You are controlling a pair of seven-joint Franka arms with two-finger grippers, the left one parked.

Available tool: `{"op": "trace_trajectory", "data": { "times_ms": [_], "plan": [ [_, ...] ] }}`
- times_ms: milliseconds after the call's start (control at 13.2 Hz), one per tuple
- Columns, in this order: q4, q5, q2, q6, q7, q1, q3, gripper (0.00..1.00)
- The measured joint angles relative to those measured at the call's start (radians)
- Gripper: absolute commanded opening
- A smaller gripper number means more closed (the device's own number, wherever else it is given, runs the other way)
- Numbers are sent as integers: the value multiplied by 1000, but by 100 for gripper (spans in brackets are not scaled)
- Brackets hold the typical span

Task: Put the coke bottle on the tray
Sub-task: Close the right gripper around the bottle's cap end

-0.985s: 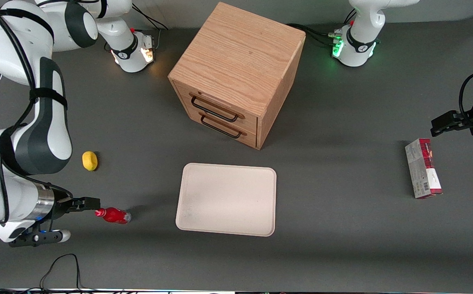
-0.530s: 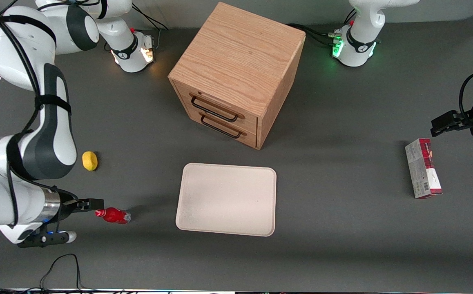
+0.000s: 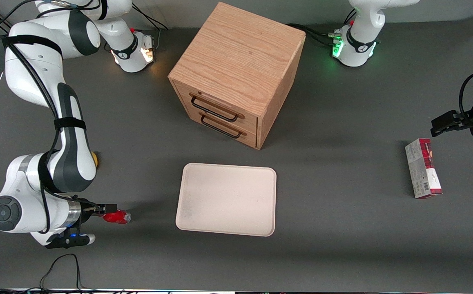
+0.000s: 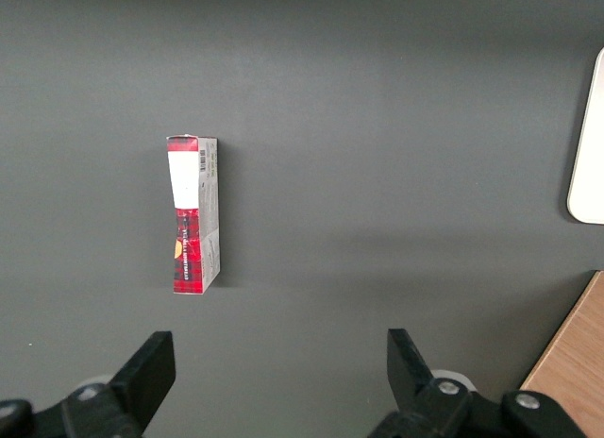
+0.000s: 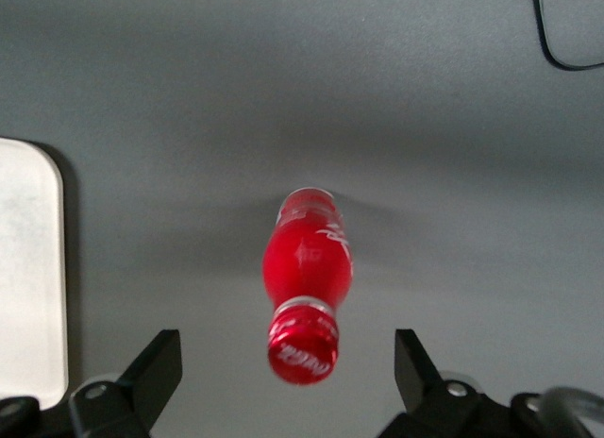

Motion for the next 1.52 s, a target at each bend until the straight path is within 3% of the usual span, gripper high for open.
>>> {"op": "trace_trajectory", "data": {
  "times_ms": [303,379,455,1515],
  "plan": [
    [-13,0,0,13,0,-5,0,100],
    [-13,0,0,13,0,-5,0,89],
    [-13,0,0,13,0,-5,1,1],
    [-9,0,-18,-13,7,1,6,0]
  ]
}}
